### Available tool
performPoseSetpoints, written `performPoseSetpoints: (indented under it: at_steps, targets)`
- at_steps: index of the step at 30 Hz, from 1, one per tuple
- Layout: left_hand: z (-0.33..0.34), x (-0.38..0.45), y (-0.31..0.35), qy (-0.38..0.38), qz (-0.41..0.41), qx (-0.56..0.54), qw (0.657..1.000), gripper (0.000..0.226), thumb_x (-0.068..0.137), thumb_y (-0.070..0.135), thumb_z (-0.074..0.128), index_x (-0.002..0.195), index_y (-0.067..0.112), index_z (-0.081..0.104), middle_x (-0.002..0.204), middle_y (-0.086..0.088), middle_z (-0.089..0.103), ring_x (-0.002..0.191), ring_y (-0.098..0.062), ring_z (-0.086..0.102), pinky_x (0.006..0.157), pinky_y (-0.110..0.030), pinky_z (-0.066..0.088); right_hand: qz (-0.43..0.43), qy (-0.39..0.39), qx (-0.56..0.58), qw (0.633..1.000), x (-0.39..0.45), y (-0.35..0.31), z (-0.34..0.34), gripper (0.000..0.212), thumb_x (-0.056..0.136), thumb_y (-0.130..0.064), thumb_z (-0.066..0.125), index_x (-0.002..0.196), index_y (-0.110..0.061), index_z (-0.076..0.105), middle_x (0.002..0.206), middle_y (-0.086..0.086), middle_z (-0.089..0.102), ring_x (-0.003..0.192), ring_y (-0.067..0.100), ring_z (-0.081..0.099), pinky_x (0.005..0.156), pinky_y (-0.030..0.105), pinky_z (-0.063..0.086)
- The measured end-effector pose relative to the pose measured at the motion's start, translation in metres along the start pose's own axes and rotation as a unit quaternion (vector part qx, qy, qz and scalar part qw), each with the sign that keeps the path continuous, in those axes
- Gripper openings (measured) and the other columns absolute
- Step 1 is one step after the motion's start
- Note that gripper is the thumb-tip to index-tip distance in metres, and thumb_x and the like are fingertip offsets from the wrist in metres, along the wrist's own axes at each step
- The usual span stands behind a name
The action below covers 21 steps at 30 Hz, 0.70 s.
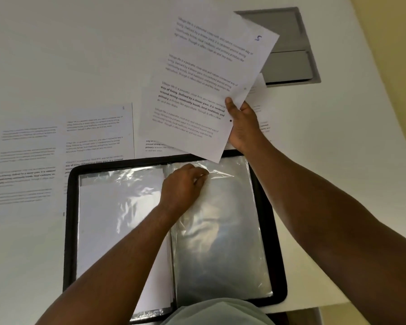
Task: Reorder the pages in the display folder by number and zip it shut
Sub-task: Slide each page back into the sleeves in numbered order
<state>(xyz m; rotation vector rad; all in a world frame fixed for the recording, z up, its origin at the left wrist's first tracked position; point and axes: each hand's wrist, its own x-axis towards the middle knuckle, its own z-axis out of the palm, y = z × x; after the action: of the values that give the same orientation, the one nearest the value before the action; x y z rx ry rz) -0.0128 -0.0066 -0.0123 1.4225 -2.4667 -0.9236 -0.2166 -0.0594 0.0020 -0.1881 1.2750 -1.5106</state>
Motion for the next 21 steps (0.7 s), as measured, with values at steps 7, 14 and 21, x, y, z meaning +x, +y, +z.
performPoseSetpoints:
  at_steps: [7, 14, 21]
  targets:
    - [0.001, 0.006, -0.011, 0.0, -0.018, -0.031, 0.999, 0.018, 0.094, 0.032, 0.06, 0.106, 0.027, 0.072, 0.098, 0.007, 0.068, 0.082, -0.012, 0.062, 0.071, -0.031, 0.052, 0.055, -0.033, -0.066, 0.996, 0.01, 0.014, -0.035, 0.028, 0.093, -0.012, 0.062, 0.121, -0.01, 0.061, 0.124, 0.017, 0.064, 0.115, 0.032, 0.061, 0.097, 0.053, 0.049]
    - [-0.009, 0.011, -0.017, -0.012, -0.029, -0.003, 0.999, 0.022, 0.09, 0.034, 0.063, 0.11, 0.026, 0.067, 0.096, 0.007, 0.067, 0.084, -0.012, 0.062, 0.07, -0.028, 0.049, 0.064, -0.049, -0.172, 0.982, 0.014, -0.004, -0.056, 0.022, 0.089, -0.019, 0.068, 0.111, -0.018, 0.066, 0.118, 0.009, 0.069, 0.108, 0.03, 0.066, 0.086, 0.057, 0.053]
    - [-0.023, 0.016, -0.034, -0.074, -0.05, 0.087, 0.992, 0.016, 0.091, 0.02, 0.058, 0.103, 0.018, 0.068, 0.105, 0.0, 0.065, 0.094, -0.021, 0.061, 0.073, -0.03, 0.046, 0.022, -0.062, -0.217, 0.974, 0.023, -0.013, -0.047, 0.024, 0.086, -0.017, 0.07, 0.11, -0.018, 0.067, 0.112, 0.006, 0.071, 0.104, 0.024, 0.068, 0.087, 0.043, 0.056]
